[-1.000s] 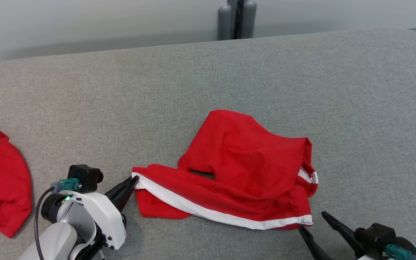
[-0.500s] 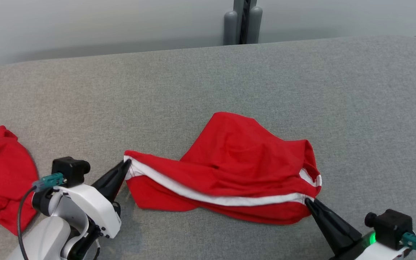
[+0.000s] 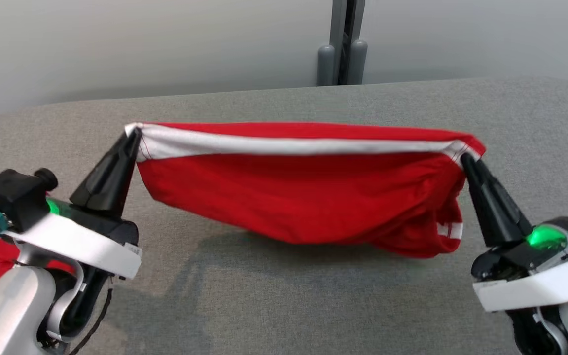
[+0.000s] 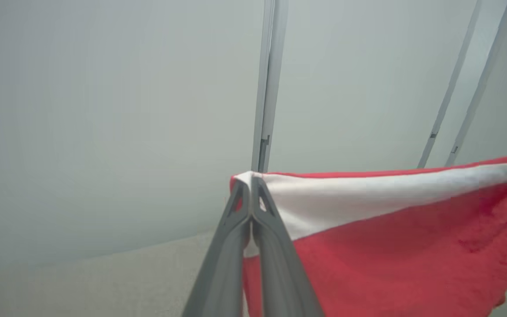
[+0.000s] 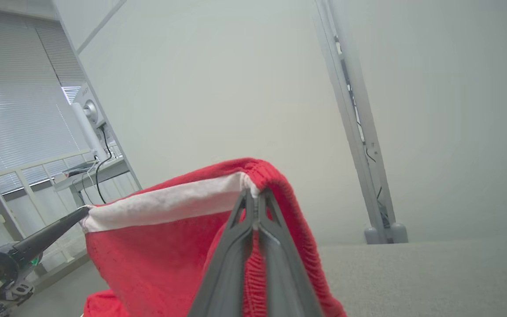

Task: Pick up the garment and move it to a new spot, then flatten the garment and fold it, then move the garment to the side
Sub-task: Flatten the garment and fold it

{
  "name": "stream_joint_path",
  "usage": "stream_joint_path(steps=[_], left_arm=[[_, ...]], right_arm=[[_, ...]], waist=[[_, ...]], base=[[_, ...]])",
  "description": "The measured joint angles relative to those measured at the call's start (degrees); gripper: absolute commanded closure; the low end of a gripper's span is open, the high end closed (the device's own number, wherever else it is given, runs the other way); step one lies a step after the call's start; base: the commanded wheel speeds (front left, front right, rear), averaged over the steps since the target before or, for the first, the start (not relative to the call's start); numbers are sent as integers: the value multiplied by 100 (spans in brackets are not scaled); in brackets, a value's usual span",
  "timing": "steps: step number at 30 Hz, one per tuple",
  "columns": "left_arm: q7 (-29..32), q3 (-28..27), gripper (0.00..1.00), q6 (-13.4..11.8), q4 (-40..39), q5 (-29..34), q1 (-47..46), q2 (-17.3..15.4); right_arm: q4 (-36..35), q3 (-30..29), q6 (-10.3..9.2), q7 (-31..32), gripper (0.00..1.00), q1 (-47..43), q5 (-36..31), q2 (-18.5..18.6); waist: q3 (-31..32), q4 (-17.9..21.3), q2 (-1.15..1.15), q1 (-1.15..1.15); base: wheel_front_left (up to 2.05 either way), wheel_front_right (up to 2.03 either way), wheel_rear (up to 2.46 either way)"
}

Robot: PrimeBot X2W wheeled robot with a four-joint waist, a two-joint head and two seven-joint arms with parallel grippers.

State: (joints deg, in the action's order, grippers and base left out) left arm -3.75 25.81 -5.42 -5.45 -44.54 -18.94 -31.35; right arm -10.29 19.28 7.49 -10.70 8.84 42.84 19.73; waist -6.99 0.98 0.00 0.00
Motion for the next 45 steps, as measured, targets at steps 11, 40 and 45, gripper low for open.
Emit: stream_joint_path(steps=[11,40,45], left_arm=[[-122,-673,100,-536,-1678,218,-720,-155],[12,-116,100,861,3664,153,-5033,1105],[-436,-110,100,1102,5042,155,-5806,1363]], right_arm=[[-190,-776,0,115,100,935,67,-398],[4656,232,1,13,100,5698,-385,-892],[5903,244,2,-345,100,6605,-506,-1143]], waist=[[189,-151,0,0],[-1070,-157,0,0],[-1342,-187,0,0]], base=[[0,0,0],[0,0,0],[0,0,0]])
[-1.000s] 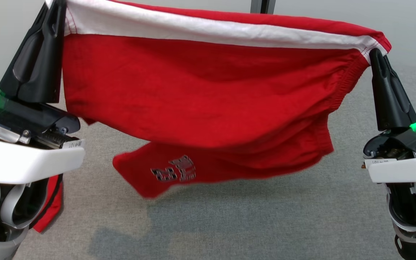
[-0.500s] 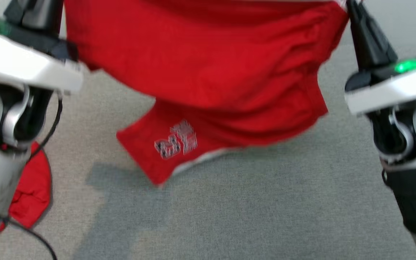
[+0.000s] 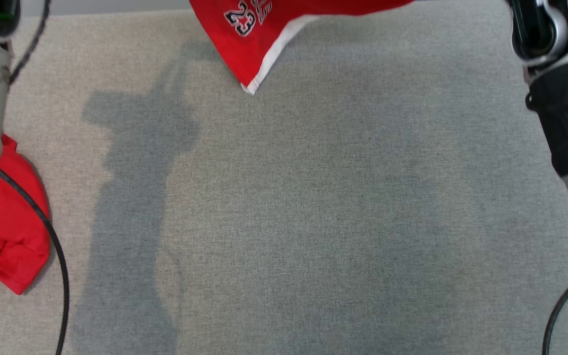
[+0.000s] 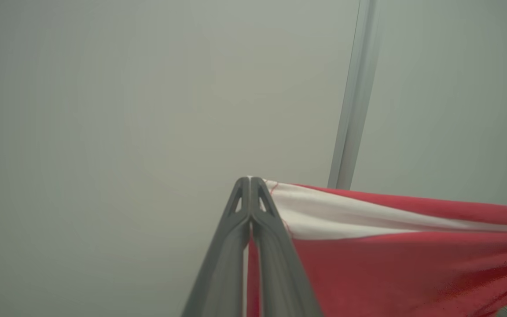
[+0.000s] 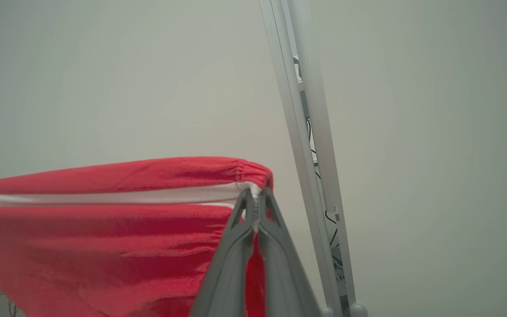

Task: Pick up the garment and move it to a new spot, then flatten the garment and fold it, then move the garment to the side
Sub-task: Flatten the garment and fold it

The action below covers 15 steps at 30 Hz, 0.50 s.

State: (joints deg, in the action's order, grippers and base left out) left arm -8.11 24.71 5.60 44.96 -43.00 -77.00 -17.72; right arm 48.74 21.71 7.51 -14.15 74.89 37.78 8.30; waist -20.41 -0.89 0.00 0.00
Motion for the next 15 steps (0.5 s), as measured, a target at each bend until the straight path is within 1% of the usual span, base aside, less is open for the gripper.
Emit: stream_joint_path(steps=[3,5,7,11,15], left_arm=[[-336,3,100,51,516,75,-420,13],[-464,79,100,100,713,179,-701,48],[-516,147,100,143,895,183,-878,158],[-471,388,100,168,1326,87,-762,318],[-493,706,100,175,1263,-200,-378,516]], right_arm=[[382,-83,1,-59,100,422,-153,-135],[380,-272,1,-64,100,639,-312,-151],[416,-341,1,-77,100,743,-467,-149],[537,-226,0,-77,100,632,-617,-247],[468,96,-1,-77,100,304,-647,-222]], waist=[[-121,8,0,0],[-217,1,0,0],[-320,-21,0,0],[-474,-63,0,0],[-607,-107,0,0]], base=[[0,0,0],[0,0,0],[0,0,0],[0,0,0],[0,0,0]])
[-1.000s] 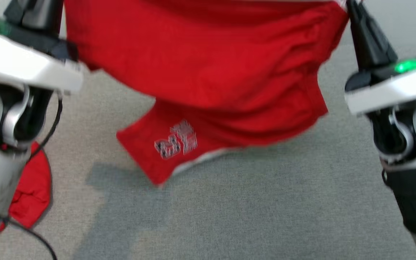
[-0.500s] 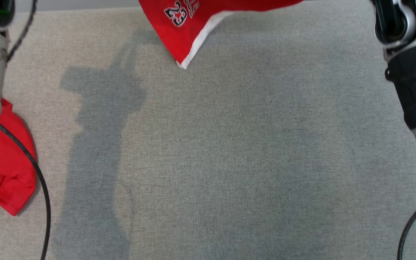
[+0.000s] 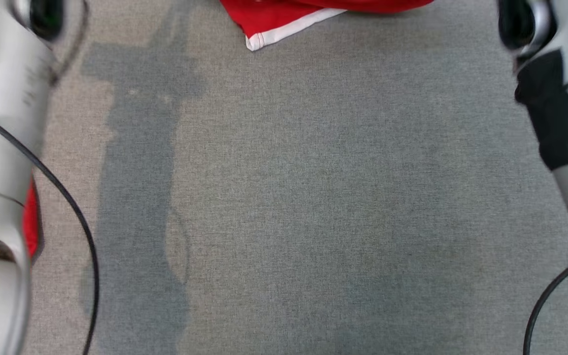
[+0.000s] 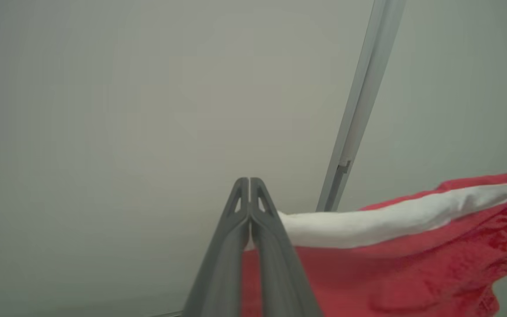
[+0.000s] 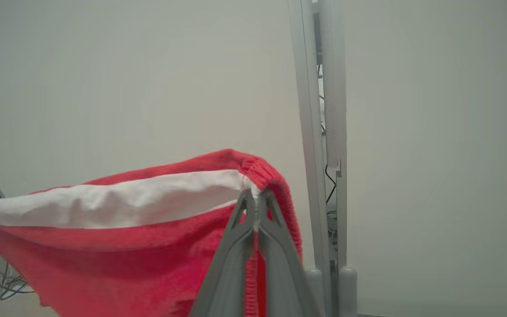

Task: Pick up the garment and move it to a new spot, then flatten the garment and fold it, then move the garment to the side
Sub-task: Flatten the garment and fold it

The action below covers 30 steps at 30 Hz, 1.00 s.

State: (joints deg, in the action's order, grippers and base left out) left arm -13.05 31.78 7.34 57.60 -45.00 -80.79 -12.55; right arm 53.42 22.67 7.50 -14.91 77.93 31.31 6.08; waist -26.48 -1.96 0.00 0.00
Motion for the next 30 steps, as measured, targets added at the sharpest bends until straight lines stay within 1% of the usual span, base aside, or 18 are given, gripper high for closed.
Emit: stream_joint_path(steps=[2,7,9,10,11,12,13,18,22,26,29,30], left_arm=[[-51,142,100,1,-55,-114,315,51],[-169,410,100,1,-266,-202,1099,32],[-182,434,100,2,-389,-200,1464,15],[-182,434,100,2,-389,-200,1464,15],[-186,318,100,3,-659,-93,1887,-56],[-186,318,100,3,-659,-93,1887,-56],[-186,224,100,8,-814,-12,2091,-102],[-187,-145,100,-88,-1841,449,3408,-135],[-188,-319,100,-212,-2711,714,4447,-244],[-176,-327,100,-389,-3616,726,5523,-444],[112,-356,100,-586,-4389,502,6321,-655],[240,-377,100,-686,-4662,417,6585,-735]], right_arm=[[-116,75,-1,0,100,-313,101,34],[-583,331,-1,-1,100,-1218,394,160],[-798,381,-1,-1,100,-1640,539,219],[-798,381,-1,-1,100,-1640,539,219],[-977,505,-1,-2,100,-2055,615,279],[-977,505,-1,-2,100,-2055,615,279],[-1079,520,-1,-2,100,-2268,703,286],[-1596,557,-1,-7,100,-3307,865,378],[-2013,591,-1,-7,100,-4111,968,466],[-2405,644,-1,-7,100,-4869,1081,619],[-2632,820,-1,-7,100,-5419,1146,833],[-2683,886,-1,-8,100,-5571,1182,904]], waist=[[-40,-22,0,0],[21,-36,0,0],[83,-34,0,0],[83,-34,0,0],[162,-29,0,0],[162,-29,0,0],[205,-28,0,0],[450,-43,0,0],[689,-44,0,0],[957,-28,0,0],[1179,-21,0,0],[1251,-21,0,0]], base=[[0,0,0],[0,0,0],[0,0,0],[0,0,0],[0,0,0],[0,0,0],[0,0,0],[0,0,0],[0,0,0],[0,0,0],[0,0,0],[0,0,0]])
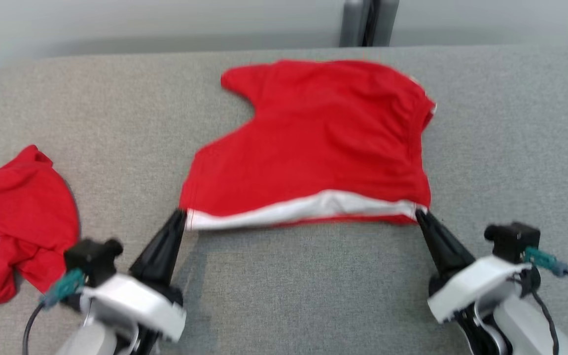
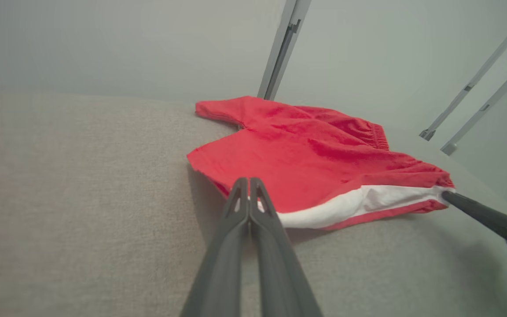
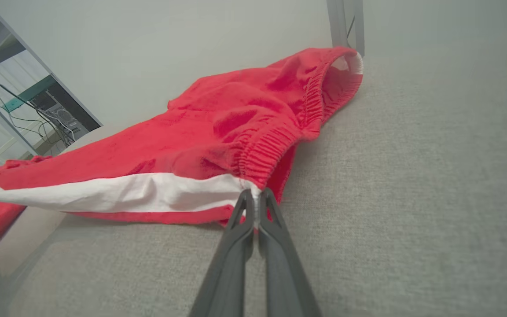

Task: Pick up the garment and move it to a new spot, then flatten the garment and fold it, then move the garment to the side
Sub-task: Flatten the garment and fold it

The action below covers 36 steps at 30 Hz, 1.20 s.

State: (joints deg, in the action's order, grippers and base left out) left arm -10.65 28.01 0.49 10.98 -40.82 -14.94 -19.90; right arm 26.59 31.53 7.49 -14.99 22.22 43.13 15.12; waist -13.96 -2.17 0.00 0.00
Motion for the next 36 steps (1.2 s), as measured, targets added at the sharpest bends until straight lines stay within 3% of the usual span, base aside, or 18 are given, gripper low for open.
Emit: stream_joint_path(steps=[10,14,20,26,31,36], left_arm=[[1304,1,100,-993,-2591,-687,2154,-709],[1700,79,100,-1287,-3228,-816,2613,-923],[2136,97,100,-1638,-3943,-881,3064,-1271],[2368,-9,100,-1777,-4424,-1031,3325,-1540],[2229,-342,100,-1769,-4384,-983,3140,-1671],[2082,-621,100,-1478,-4089,-901,2441,-1741]], right_arm=[[-590,308,0,47,100,-1334,277,667],[-935,300,0,320,100,-1897,347,923],[-1434,-158,0,693,100,-2778,365,1138],[-1916,-708,1,1117,100,-3421,224,1193],[-2291,-988,1,1432,100,-3465,35,979],[-2550,-1298,2,1694,100,-3307,-157,644]], waist=[[638,-88,0,0],[828,-191,0,-1],[993,-316,0,0],[976,-296,0,-1],[917,-191,0,-1],[766,-115,0,-1]], base=[[0,0,0],[0,0,0],[0,0,0],[0,0,0],[0,0,0],[0,0,0]])
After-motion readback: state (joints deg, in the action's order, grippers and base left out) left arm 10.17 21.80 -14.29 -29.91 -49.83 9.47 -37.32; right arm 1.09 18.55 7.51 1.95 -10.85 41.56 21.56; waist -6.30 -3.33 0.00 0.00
